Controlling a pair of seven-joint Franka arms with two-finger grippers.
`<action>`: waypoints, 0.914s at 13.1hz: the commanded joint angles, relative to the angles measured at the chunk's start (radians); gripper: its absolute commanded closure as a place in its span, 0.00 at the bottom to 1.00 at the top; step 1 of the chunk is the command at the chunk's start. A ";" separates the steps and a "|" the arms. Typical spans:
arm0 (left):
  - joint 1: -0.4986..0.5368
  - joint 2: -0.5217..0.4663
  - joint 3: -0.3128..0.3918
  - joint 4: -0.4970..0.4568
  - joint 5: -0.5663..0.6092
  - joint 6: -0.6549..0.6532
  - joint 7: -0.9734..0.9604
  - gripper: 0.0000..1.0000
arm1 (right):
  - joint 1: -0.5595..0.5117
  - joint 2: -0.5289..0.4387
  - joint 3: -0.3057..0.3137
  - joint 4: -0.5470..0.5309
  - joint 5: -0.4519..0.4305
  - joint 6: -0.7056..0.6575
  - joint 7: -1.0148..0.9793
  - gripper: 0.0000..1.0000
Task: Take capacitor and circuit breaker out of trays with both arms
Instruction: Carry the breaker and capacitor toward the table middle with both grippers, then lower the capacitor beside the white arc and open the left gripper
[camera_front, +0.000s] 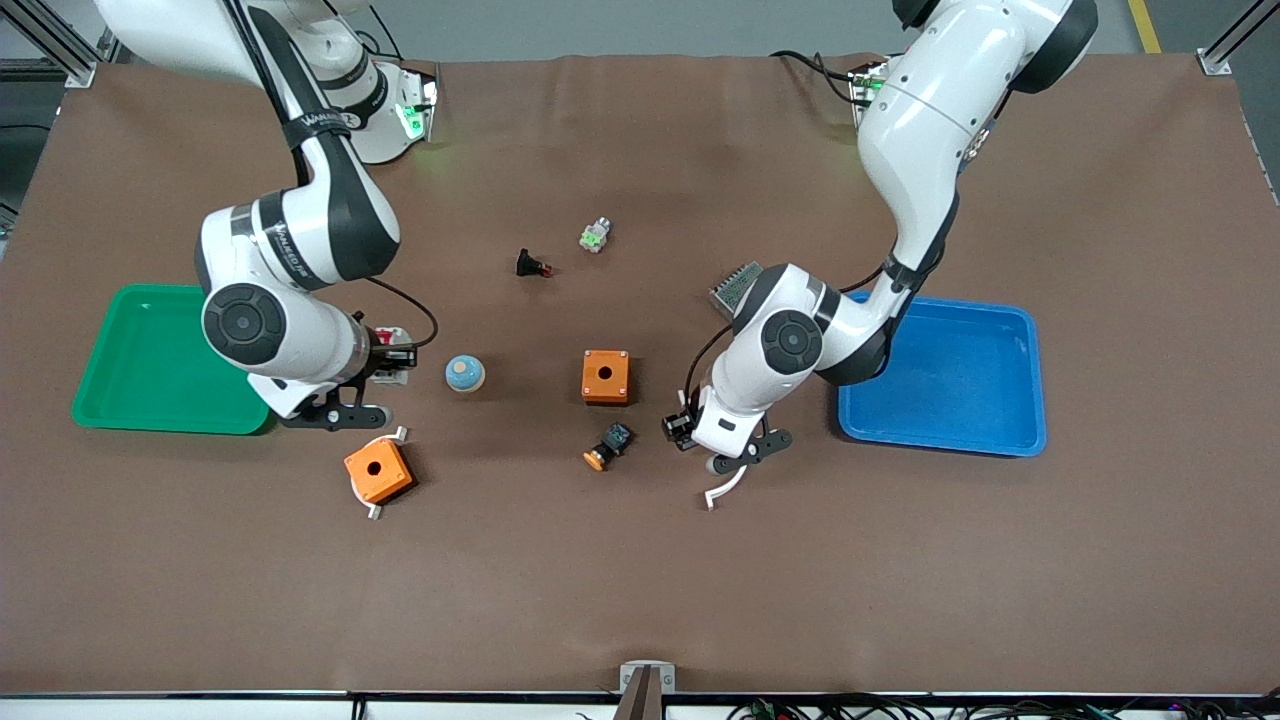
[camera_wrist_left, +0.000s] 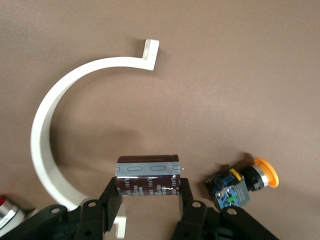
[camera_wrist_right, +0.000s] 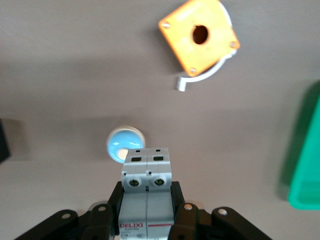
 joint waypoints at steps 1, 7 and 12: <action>-0.005 0.029 0.009 0.030 -0.020 0.046 -0.001 0.61 | 0.035 0.067 -0.010 0.039 0.058 0.058 0.088 0.99; -0.003 0.032 0.012 0.030 -0.009 0.122 0.003 0.20 | 0.136 0.209 -0.009 0.098 0.072 0.170 0.295 0.99; 0.024 -0.070 0.075 0.030 0.081 -0.076 0.014 0.18 | 0.144 0.334 -0.009 0.145 0.106 0.240 0.314 0.94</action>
